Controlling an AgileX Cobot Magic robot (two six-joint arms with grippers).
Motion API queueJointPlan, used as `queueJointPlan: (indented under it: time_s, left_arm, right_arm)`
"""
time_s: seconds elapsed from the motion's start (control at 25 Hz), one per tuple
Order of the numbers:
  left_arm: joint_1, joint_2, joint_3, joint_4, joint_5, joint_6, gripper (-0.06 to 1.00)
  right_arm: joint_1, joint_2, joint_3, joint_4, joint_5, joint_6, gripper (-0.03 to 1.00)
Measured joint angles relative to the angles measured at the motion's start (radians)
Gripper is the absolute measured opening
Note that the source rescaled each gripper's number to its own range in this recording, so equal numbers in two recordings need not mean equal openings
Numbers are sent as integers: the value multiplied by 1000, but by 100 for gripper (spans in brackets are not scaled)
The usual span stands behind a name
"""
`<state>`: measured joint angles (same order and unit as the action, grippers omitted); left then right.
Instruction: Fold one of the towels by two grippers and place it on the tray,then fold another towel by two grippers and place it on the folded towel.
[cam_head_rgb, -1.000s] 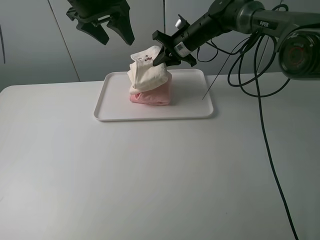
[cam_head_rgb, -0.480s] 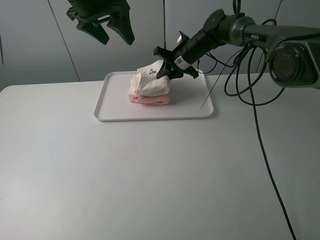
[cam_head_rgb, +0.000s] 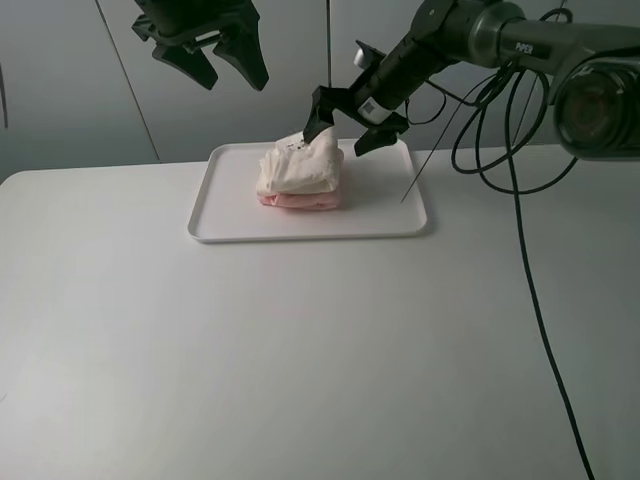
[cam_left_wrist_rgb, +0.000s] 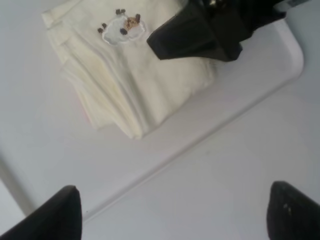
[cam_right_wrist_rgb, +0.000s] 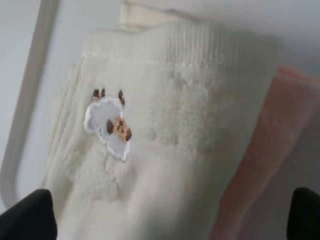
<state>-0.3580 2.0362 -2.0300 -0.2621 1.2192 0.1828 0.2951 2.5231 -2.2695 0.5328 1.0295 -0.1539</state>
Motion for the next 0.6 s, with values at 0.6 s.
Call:
queueJointPlan:
  time_s: [0.6]
  left_arm:
    - [56, -189, 61, 48, 0, 27, 96]
  right_arm:
    - [2, -322, 208, -463, 12, 71, 100]
